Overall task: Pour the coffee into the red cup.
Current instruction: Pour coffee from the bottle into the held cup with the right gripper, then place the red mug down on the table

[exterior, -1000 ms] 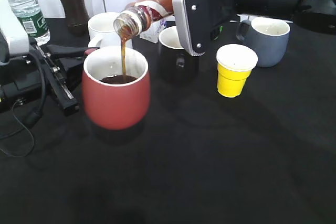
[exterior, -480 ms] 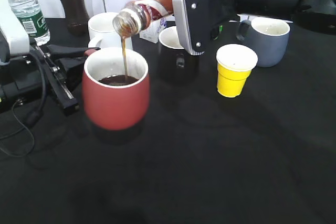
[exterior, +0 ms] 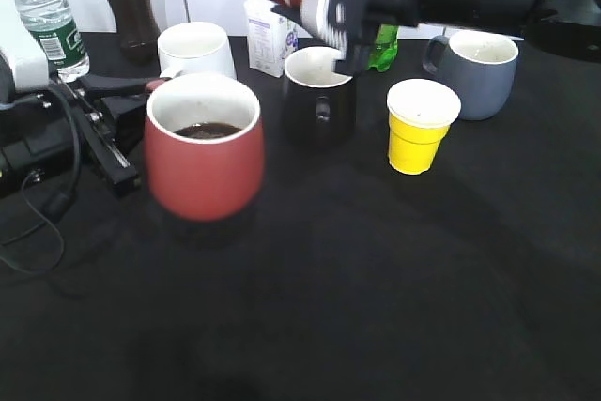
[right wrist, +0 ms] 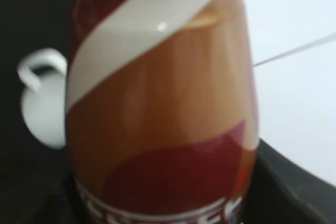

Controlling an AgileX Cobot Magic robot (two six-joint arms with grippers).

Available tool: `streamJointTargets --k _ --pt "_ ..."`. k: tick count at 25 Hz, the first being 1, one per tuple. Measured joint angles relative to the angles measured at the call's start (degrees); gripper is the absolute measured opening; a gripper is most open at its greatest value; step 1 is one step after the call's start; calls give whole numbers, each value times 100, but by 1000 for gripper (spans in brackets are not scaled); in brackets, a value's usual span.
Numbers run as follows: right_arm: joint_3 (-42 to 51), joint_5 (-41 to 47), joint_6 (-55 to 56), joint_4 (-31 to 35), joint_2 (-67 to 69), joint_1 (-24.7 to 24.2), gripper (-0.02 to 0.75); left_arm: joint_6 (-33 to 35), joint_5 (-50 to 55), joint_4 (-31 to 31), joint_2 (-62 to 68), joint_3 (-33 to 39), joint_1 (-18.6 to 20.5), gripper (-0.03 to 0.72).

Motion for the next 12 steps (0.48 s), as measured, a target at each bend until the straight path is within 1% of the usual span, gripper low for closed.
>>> streamJointTargets --k 4,6,9,12 --pt "0 -674 2213 11 0 0 535 0 0 -249 0 0 0 72" --pt "0 -852 3263 11 0 0 535 0 1 -374 0 0 0 72" --pt "0 -966 4049 16 0 0 535 0 6 -605 0 0 0 72" --pt "0 -1102 4611 16 -5 0 535 88 6 -1057 0 0 39 73"
